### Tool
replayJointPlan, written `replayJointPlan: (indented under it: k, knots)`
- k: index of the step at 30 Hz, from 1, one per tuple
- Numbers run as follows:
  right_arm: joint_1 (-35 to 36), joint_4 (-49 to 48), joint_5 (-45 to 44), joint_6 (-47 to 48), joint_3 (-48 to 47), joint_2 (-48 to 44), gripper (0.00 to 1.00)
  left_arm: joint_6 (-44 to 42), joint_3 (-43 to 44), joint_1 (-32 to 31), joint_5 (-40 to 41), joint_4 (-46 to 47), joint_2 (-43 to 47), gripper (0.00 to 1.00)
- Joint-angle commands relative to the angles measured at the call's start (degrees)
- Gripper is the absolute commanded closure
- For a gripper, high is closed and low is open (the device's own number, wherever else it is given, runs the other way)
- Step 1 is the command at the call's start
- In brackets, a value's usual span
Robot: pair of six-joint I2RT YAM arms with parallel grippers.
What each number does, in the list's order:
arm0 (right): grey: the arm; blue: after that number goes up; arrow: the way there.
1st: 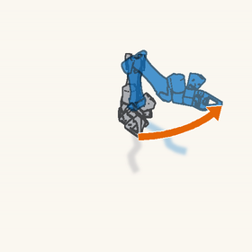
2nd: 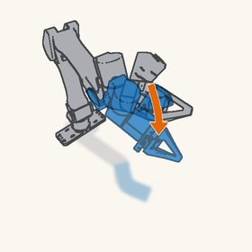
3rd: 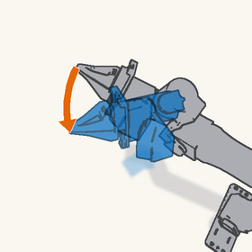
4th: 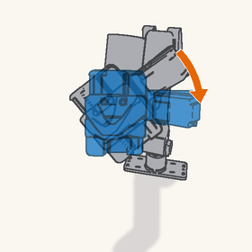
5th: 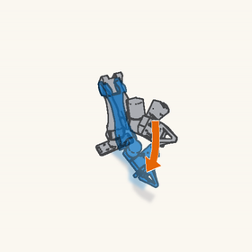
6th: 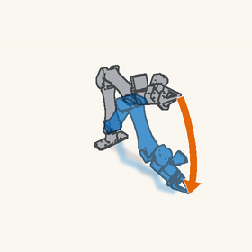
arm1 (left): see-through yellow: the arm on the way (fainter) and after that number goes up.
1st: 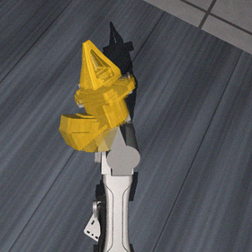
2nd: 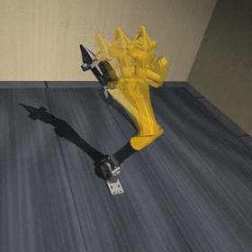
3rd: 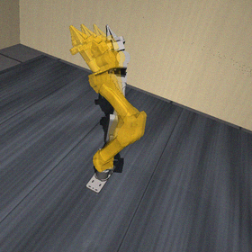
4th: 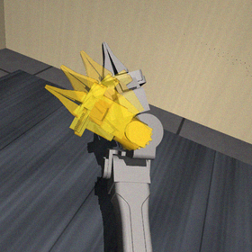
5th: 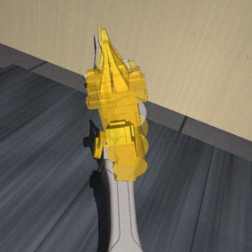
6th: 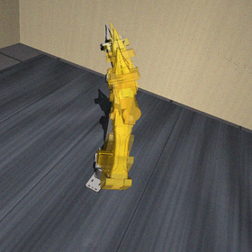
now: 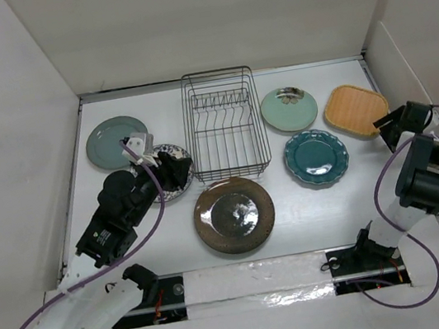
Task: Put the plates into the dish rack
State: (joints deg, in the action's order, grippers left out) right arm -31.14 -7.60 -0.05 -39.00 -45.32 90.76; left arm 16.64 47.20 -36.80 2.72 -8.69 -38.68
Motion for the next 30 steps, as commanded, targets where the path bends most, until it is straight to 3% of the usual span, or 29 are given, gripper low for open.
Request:
replayJointPlan:
  k: [1,10,15,17,22,27,30]
  knots:
    - [-1.38,-5.06,2.16,-0.99,-5.30,4.76,0.30,-0.82,-1.06,-1.34,1.32,2.18,0.79,0.57]
    - [-2.61,-7.79,10.42,-3.01,-6.88,12.94,0.36,-0.91,-1.15,-1.35,1.94,2.53,0.97,0.58]
    - [-2.61,-9.71,12.97,-4.15,-7.07,15.50,0.48,-1.00,-1.23,-1.35,2.11,2.54,0.79,0.58]
    - [-2.61,-9.98,12.80,-4.15,-6.80,15.24,0.49,-1.00,-1.15,-1.35,2.20,2.62,0.62,0.58]
    - [-2.61,-10.86,15.26,-3.62,-7.41,16.81,0.82,-1.00,-1.06,-1.35,2.11,2.62,0.62,0.58]
    - [-1.39,-14.19,13.69,-3.97,-4.26,14.19,1.00,-1.09,-1.32,-1.35,1.94,2.80,0.62,0.58]
    - [0.46,-16.92,6.95,-4.06,0.48,6.82,1.00,-1.09,-1.32,-1.35,1.76,2.89,0.71,0.58]
